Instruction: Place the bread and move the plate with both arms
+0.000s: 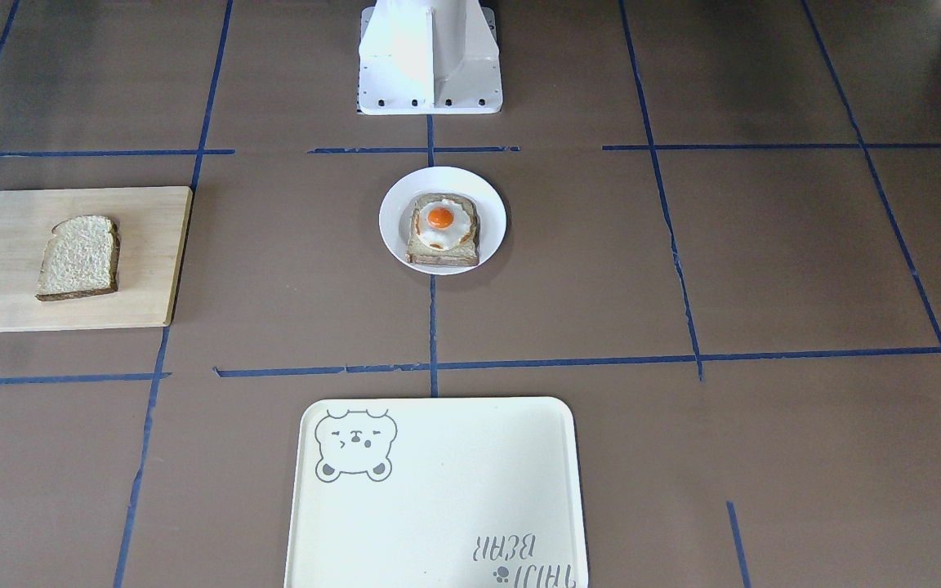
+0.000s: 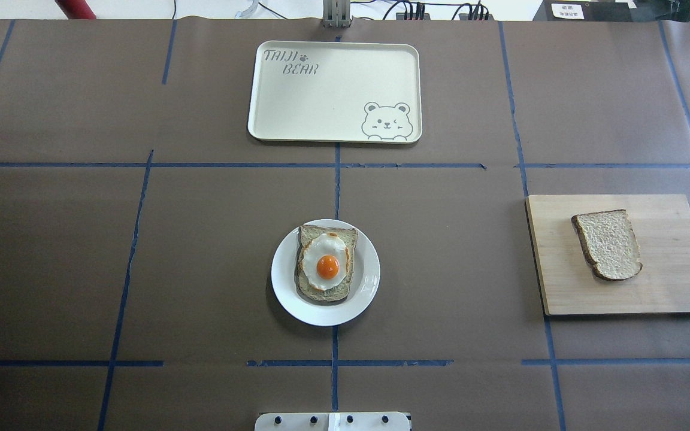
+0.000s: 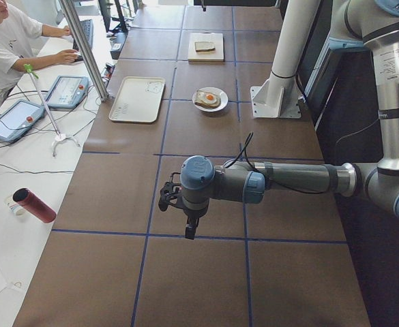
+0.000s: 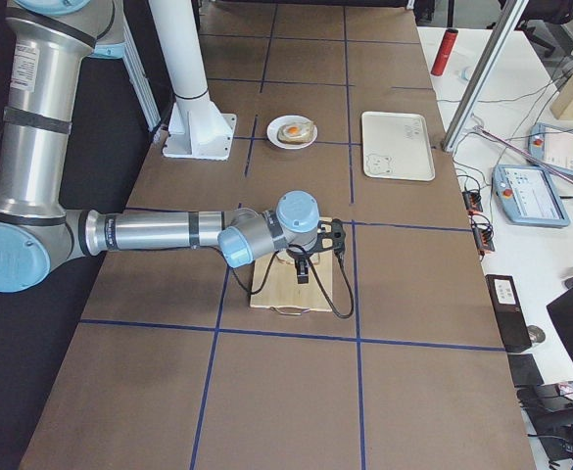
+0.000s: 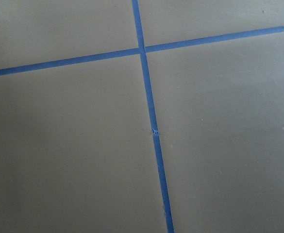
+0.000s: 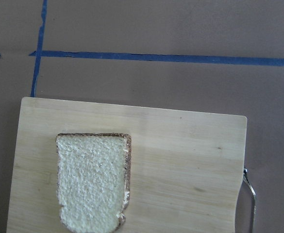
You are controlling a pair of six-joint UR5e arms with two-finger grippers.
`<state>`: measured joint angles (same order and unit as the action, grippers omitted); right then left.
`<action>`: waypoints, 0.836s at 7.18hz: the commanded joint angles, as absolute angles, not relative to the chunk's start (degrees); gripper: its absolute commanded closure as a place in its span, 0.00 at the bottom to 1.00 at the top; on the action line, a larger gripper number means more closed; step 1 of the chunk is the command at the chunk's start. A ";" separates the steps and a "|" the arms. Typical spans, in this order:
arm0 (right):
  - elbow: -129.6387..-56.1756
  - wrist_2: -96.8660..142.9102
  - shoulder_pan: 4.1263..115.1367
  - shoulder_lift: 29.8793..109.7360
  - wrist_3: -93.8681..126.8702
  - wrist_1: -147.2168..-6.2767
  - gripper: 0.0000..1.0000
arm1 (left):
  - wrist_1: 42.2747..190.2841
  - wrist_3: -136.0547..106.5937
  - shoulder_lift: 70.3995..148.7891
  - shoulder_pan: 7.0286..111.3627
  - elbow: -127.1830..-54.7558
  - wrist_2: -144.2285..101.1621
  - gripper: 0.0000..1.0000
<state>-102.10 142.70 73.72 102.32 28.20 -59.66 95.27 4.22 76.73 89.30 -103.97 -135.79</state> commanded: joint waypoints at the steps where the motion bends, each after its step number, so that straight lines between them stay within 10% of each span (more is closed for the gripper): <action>1: -97.04 138.19 64.82 101.87 46.23 -41.38 0.06 | 95.36 4.22 76.73 89.30 -103.97 -135.79 0.00; 6: -92.99 134.30 56.52 101.78 50.45 -35.51 0.21 | 95.36 4.22 76.73 89.30 -104.06 -135.79 0.00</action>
<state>-93.18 134.47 57.75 101.79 50.07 -35.72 95.35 4.22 76.73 89.30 -104.03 -135.79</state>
